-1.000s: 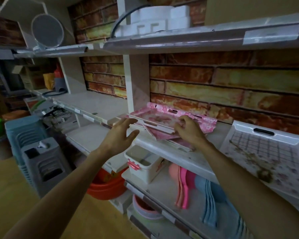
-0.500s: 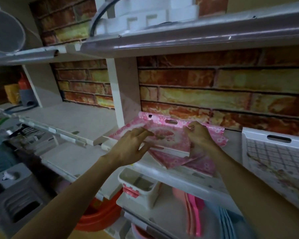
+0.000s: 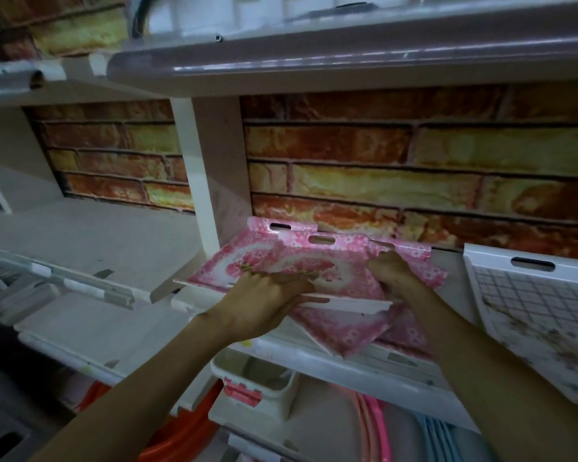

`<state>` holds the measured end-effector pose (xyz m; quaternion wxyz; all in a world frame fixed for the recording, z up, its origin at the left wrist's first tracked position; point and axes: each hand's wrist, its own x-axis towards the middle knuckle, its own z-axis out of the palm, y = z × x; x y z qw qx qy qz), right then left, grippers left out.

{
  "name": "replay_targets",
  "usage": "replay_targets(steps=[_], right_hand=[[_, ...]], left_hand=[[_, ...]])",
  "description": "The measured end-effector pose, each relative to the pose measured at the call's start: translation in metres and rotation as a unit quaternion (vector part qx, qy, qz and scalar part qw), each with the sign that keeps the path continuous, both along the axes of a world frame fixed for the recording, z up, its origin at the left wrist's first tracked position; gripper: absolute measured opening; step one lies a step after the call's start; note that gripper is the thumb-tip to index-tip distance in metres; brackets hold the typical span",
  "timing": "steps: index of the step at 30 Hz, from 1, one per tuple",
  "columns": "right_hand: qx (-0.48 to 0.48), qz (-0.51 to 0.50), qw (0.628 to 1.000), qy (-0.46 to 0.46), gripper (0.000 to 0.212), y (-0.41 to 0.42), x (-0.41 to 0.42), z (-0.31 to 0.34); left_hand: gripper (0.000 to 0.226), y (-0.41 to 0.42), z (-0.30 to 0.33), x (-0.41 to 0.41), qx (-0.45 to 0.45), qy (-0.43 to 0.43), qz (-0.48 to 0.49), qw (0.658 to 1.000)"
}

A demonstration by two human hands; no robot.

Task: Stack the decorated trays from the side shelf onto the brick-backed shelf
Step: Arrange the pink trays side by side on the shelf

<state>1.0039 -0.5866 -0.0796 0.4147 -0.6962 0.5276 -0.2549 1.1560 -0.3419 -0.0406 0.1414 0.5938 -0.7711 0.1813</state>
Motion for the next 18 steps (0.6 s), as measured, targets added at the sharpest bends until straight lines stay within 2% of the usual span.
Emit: replay_targets(steps=[3,6,9,12,14,15,18], right_hand=[[0.069,-0.010,0.996,-0.058,0.016,-0.003,0.003,0.003],[0.079,0.004,0.995,-0.063,0.036,-0.006,0.008,0.009],[0.044,0.000,0.997,-0.057,0.051,-0.003,0.009,0.015],[0.023,-0.019,0.997,-0.064,0.046,0.000,0.013,0.018],[0.016,-0.045,0.997,-0.067,0.030,0.003,0.020,0.022],[0.015,-0.061,0.995,-0.075,0.016,0.007,0.024,0.026],[-0.014,-0.116,0.988,-0.098,0.035,0.010,0.036,0.028]], left_hand=[[0.041,-0.008,0.005,0.009,-0.008,-0.008,-0.012,1.000],[0.046,-0.014,0.008,0.018,0.000,-0.025,-0.031,0.999],[0.040,-0.021,0.014,0.027,0.000,-0.024,-0.060,0.998],[0.047,-0.023,0.025,0.040,-0.006,-0.023,-0.078,0.997],[0.048,-0.021,0.032,0.050,0.002,-0.012,-0.104,0.995],[0.045,-0.020,0.035,0.056,0.011,0.001,-0.120,0.993],[0.035,-0.022,0.041,0.077,0.043,0.122,-0.143,0.981]])
